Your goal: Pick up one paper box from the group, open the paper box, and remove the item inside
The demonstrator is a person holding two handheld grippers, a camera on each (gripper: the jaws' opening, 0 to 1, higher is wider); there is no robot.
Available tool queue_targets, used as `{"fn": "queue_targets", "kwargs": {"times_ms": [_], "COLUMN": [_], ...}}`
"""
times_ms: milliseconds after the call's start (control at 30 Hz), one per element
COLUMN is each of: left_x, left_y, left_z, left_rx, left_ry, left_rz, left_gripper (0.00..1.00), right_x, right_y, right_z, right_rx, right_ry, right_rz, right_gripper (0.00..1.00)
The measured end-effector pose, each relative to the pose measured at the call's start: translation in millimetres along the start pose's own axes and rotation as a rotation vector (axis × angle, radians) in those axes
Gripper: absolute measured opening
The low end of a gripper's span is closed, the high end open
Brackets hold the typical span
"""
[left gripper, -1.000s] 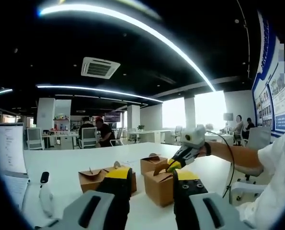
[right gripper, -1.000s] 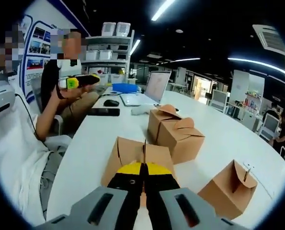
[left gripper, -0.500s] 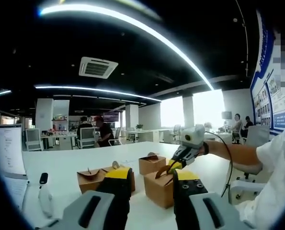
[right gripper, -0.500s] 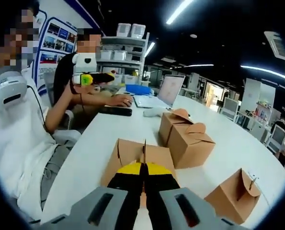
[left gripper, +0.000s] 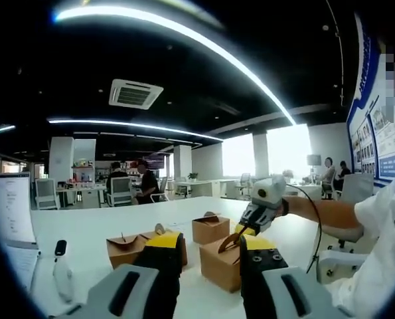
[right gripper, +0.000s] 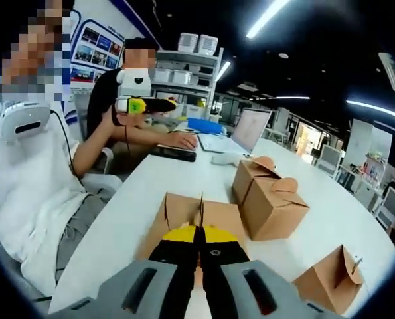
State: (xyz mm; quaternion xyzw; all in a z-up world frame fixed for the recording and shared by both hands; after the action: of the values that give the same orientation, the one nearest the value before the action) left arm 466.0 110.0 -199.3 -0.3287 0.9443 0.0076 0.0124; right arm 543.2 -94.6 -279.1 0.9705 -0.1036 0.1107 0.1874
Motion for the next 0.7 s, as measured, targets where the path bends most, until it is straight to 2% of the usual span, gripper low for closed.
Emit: {"fn": "queue_targets", "kwargs": {"times_ms": [233, 267, 300, 700], "left_x": [2.0, 2.4, 2.4, 4.2], "left_y": [-0.8, -0.6, -0.3, -2.1], "left_z": [0.9, 0.3, 0.0, 0.3], "left_rx": [-0.003, -0.001, 0.001, -0.003], "left_ry": [-0.002, -0.002, -0.003, -0.006], "left_rz": [0.006, 0.008, 0.008, 0.01], "left_gripper": [0.35, 0.35, 0.35, 0.35], "right_x": [-3.6, -3.4, -3.6, -1.9], "right_y": [-0.6, -1.3, -2.0, -1.5], "right_z": [-0.6, -0.9, -0.4, -1.0], "right_rx": [0.019, 0.027, 0.032, 0.019], "right_ry": [0.026, 0.017, -0.033, 0.01], "right_rz": [-0.038, -0.033, -0.026, -0.027], "right_gripper": [0.03, 0.03, 0.03, 0.03]}}
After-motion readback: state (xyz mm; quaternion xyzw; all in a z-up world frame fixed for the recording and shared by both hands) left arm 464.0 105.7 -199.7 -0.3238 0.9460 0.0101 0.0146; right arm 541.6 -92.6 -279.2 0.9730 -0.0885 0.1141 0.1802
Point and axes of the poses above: the point that each gripper's makers call its tool centre point, and the gripper's own axes: y roughly backward along the fingers, x roughly to its right, z roughly out of its underside, the point moved 3 cm from there along y, roughly backward along the fingers, and after that the axes turned 6 degrees about z, right-handed, at the moved point
